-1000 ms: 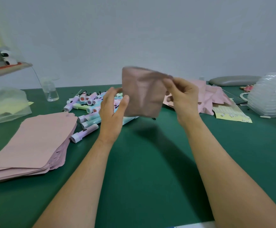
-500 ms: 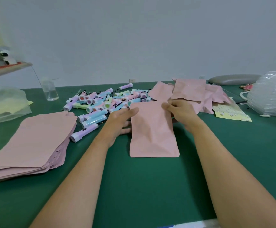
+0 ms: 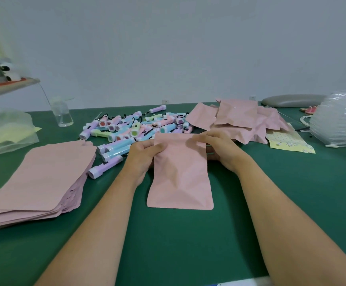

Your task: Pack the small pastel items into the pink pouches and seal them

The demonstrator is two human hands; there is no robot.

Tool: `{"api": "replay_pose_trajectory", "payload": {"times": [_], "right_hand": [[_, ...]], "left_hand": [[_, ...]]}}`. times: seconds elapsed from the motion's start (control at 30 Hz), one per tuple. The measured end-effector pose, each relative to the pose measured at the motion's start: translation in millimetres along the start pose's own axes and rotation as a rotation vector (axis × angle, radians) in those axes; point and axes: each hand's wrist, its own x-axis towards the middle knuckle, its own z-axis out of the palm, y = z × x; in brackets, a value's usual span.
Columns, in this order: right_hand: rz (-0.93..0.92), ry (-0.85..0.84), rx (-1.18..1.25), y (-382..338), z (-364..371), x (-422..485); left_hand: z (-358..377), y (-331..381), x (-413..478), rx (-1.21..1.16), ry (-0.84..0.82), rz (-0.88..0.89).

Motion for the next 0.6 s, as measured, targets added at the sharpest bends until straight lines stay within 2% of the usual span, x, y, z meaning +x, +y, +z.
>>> {"api": "replay_pose_trajectory", "payload": {"times": [0.17,0.37,0.6], "right_hand": [[0.033,-0.024,-0.104,0.3,6.1,-0.3],[-0.052,0.001,-0.164,-2.4,10.6,-2.1],[-0.055,-0.010,-0.161,-6.8,12.1,-6.4]], "left_hand": [[1.7,0.6,-1.6,0.052,-0.019,0.005],[2.9,1.1,-3.5,0.079,-0.036,0.037],[3.6,-1.4,-2.4,0.142,-0.054,0.042]]}}
